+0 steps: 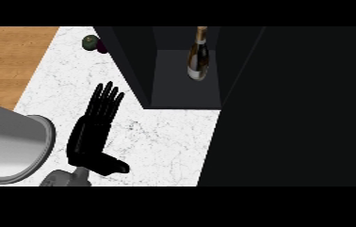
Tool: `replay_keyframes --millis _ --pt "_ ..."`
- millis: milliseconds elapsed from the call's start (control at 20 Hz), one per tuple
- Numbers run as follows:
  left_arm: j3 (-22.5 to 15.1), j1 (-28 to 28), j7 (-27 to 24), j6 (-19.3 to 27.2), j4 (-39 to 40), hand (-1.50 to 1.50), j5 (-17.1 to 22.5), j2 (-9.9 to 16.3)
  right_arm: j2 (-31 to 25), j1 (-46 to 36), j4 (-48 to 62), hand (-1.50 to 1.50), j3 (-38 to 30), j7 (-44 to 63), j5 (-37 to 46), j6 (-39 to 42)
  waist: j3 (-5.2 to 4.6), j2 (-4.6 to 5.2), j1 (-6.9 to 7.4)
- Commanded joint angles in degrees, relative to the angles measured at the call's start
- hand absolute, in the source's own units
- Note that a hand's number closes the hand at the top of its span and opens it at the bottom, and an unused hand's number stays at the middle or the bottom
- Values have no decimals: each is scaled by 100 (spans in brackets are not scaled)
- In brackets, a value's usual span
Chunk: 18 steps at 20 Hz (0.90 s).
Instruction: Pick up the wine, place it into the cabinet and close the cabinet
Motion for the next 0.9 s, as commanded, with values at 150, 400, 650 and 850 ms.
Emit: replay_keyframes --millis 150,400,650,850 --pt "565 201 4 -192 -224 -150 210 469 -81 -50 -1104 150 575 489 -301 528 -4 18 -10" --pt "999 524 -77 -766 -181 -150 471 961 -85 47 -1280 150 812 480 -84 488 -8 -5 -57" --pt "1288 629 -2 -1154 -155 -150 695 1258 215 -469 -1111 150 845 737 -20 523 -14 12 27" --pt "1514 477 107 -1554 199 -150 907 1481 476 -843 -901 150 887 1016 -213 655 -22 43 48"
